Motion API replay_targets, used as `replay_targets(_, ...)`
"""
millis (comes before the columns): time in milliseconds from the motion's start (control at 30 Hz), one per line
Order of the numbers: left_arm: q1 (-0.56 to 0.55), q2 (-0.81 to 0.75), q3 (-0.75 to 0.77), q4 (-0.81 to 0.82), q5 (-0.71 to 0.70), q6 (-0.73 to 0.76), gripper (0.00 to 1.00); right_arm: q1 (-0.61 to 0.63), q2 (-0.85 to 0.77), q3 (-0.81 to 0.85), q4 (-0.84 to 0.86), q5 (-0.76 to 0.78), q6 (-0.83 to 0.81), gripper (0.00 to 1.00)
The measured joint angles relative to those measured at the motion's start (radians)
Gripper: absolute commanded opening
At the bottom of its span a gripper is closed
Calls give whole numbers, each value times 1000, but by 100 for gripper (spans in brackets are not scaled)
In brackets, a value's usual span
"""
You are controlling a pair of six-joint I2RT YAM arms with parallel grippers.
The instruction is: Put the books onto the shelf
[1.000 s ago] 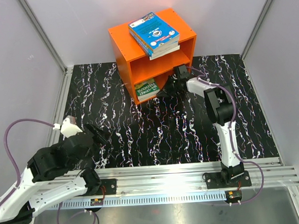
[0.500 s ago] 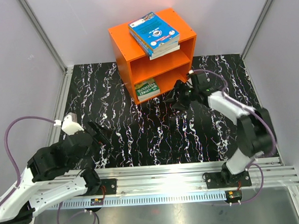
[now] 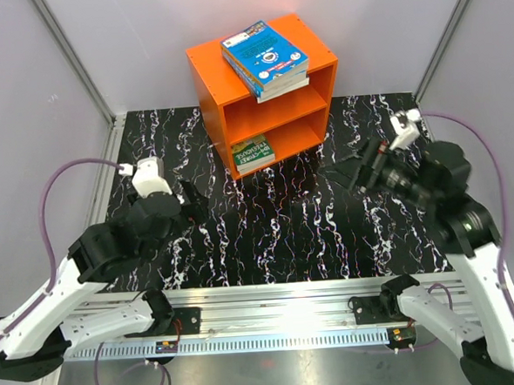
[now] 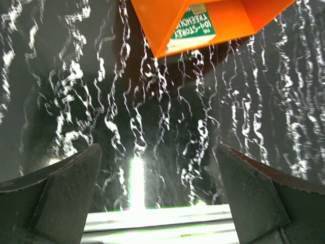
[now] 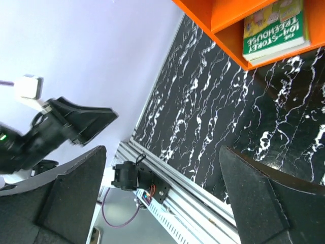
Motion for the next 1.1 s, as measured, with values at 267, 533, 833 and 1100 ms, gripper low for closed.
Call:
replay_targets(267, 10, 21, 27, 60, -68, 102, 99, 0, -304, 47, -235, 196, 33, 100)
replay_targets(533, 13, -114, -117, 120, -96, 121, 99, 0, -512, -12, -408, 290, 122, 100)
replay_targets(833, 13, -286, -323, 238, -65, 146, 99, 0, -573, -43, -502, 341, 175, 100)
replay_targets(1100, 13, -247, -346, 362, -61, 259, 99, 0, -566, -43, -536, 345, 170, 100)
